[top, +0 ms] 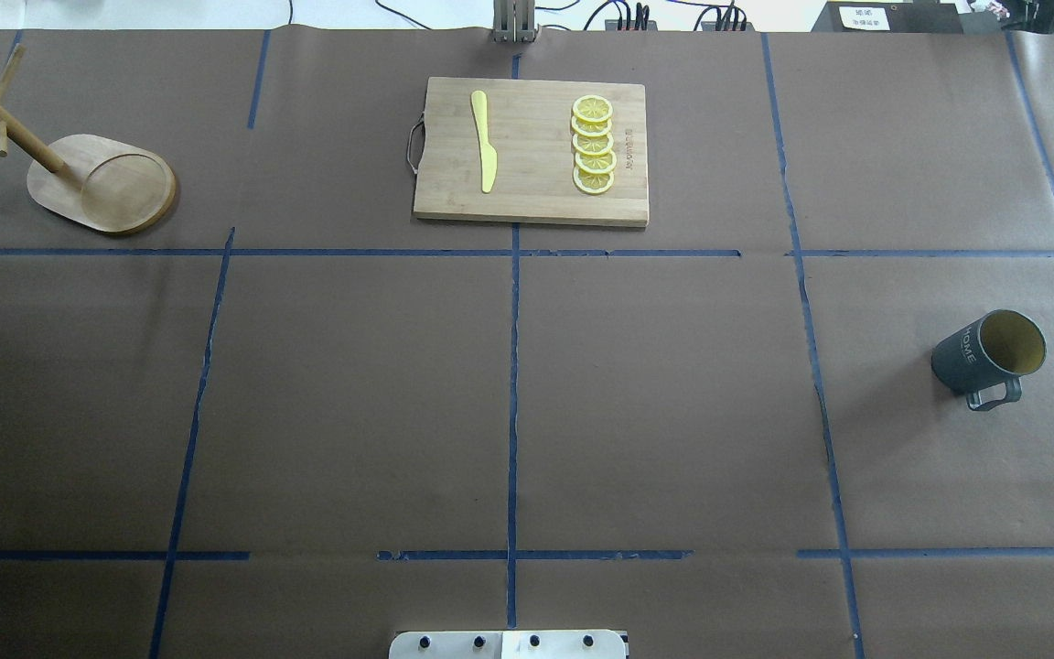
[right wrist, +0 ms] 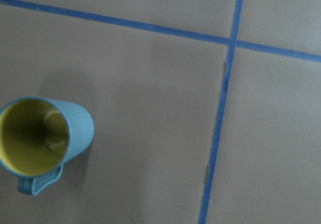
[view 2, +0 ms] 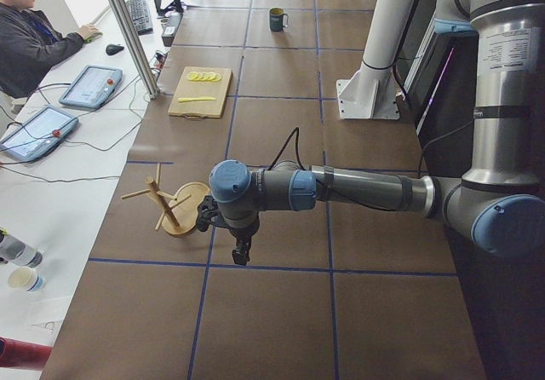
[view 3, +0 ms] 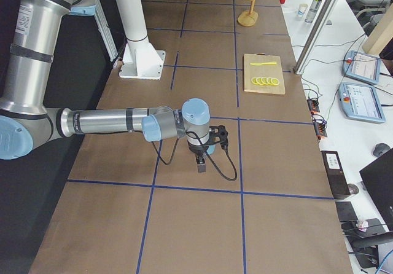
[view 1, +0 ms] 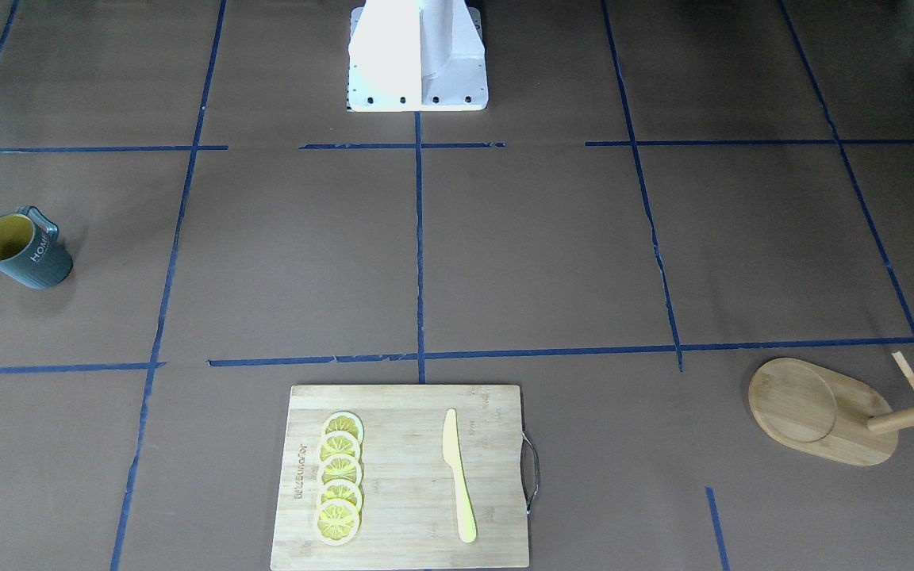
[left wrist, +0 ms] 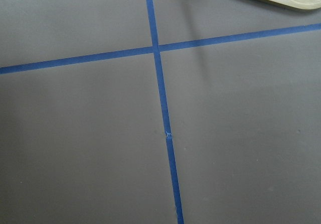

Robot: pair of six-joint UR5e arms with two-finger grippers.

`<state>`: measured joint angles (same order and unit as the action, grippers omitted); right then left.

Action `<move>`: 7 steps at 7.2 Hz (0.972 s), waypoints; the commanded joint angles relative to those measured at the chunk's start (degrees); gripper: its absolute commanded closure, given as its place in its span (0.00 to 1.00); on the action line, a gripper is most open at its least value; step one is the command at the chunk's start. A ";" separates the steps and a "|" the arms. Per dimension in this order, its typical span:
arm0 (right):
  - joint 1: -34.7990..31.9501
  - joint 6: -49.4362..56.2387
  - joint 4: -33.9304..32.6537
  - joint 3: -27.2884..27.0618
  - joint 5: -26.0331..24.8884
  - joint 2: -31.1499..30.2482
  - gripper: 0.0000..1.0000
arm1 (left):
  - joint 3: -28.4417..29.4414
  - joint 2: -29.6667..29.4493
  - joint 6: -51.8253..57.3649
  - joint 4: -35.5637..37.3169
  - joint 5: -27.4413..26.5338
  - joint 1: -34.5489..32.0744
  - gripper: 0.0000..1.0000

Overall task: Hang cup on storage rack
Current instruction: 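Lower the right gripper down onto the teal mug near the table edge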

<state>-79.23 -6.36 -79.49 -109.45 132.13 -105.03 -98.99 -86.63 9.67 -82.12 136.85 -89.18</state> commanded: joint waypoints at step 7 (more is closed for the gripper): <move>14.80 -16.05 17.96 9.94 -5.13 6.75 0.01 | 0.20 -0.29 0.00 -0.14 -0.01 0.24 0.00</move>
<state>-64.89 -22.04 -63.09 -102.12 127.25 -99.99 -98.72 -86.86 9.67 -82.26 136.78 -88.95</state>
